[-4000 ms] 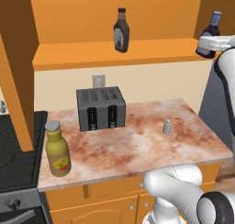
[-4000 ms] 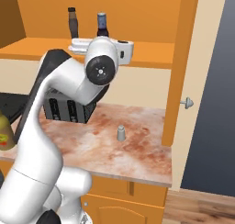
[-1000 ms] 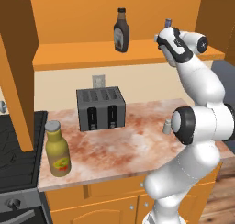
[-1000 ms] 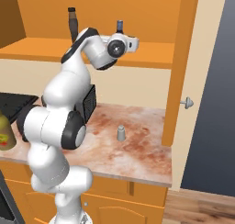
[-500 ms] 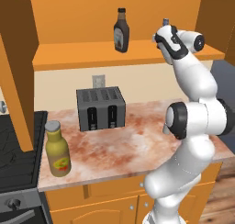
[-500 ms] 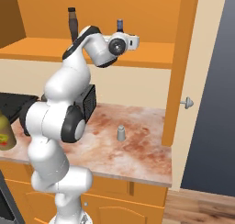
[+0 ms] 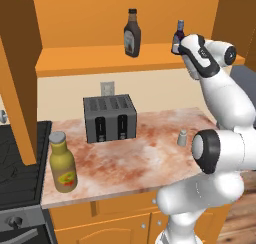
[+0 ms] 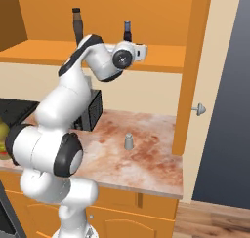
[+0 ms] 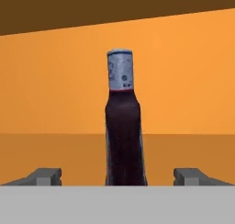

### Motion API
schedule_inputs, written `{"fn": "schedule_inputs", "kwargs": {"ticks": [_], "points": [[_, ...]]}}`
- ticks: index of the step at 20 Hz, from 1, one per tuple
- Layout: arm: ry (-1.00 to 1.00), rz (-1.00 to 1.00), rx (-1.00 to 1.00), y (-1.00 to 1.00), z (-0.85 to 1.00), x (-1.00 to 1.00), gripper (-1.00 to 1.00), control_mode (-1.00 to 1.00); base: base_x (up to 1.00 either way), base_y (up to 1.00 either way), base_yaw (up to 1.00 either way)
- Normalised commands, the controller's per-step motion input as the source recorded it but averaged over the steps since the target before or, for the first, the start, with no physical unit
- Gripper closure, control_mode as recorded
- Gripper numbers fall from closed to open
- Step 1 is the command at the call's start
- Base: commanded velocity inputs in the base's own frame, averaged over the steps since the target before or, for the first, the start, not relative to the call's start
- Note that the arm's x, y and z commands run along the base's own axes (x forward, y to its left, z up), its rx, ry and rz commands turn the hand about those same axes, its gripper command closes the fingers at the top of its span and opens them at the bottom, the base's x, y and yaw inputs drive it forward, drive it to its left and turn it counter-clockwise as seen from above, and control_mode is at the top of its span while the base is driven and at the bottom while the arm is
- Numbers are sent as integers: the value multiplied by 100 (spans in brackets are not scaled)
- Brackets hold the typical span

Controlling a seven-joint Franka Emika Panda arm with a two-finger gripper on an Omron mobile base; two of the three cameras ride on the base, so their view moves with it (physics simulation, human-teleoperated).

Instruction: There are various items on the counter. Only move the condiments/shakers into the cabinet.

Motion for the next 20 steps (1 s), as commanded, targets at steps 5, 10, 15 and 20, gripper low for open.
{"fn": "schedule_inputs", "kwargs": {"ticks": [5, 10, 15, 20], "points": [[0, -4, 0, 0, -16, -100, -100, -100, 0, 0, 0], [0, -7, 0, 0, -24, -100, -100, -100, 0, 0, 0], [5, -9, 0, -8, -24, -100, -100, -100, 0, 0, 0], [28, -10, 0, -10, -31, -93, -100, -100, 0, 0, 0]]}}
